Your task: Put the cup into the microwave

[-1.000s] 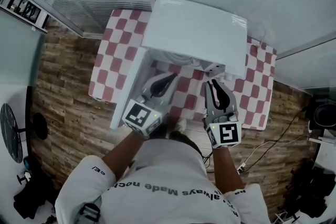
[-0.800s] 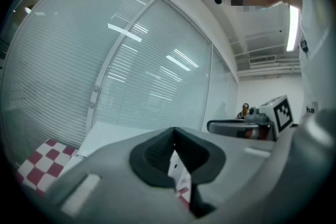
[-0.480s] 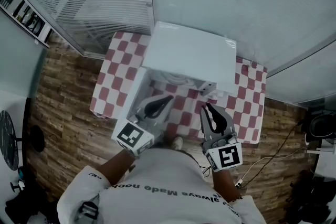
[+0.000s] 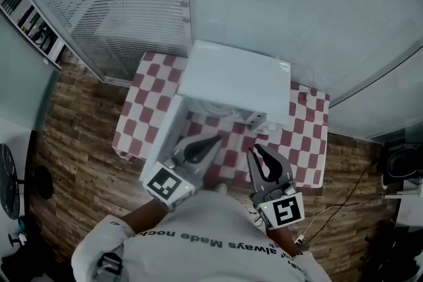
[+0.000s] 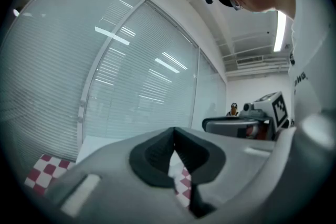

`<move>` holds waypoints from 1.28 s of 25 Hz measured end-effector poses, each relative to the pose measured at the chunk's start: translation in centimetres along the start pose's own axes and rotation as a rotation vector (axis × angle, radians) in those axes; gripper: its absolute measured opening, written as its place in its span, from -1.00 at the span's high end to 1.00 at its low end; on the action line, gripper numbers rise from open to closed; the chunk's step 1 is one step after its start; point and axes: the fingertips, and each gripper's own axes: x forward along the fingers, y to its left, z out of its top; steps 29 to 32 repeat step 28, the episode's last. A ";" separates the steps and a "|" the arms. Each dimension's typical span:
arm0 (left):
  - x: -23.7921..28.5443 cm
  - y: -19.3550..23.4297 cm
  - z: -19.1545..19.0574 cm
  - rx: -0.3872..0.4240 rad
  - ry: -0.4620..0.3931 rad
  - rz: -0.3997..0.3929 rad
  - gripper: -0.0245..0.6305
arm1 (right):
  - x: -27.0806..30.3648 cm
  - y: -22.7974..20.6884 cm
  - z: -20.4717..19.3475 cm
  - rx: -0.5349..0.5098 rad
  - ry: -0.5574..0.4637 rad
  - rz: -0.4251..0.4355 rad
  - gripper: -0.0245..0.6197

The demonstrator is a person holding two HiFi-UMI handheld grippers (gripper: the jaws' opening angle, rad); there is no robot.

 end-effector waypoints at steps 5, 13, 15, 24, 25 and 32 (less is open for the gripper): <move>-0.1 -0.2 0.4 0.020 -0.009 0.006 0.91 | -0.4 0.1 0.7 -0.027 -0.005 0.001 0.77; 0.1 0.0 0.4 0.021 -0.015 0.014 0.91 | -0.6 -0.4 0.8 -0.006 -0.011 -0.016 0.77; 0.0 0.1 0.0 0.027 -0.002 0.015 0.91 | -0.7 -0.6 0.8 -0.010 -0.012 -0.021 0.77; 0.7 0.0 0.8 -0.001 -0.034 0.015 0.91 | -0.8 -1.0 0.0 -0.019 0.007 -0.002 0.77; 0.7 0.0 0.6 0.001 -0.027 0.014 0.91 | -0.8 -1.1 0.0 -0.017 0.005 -0.003 0.77; 0.7 0.2 -0.2 0.011 -0.004 0.014 0.91 | -0.7 -1.2 0.4 0.007 -0.016 -0.018 0.77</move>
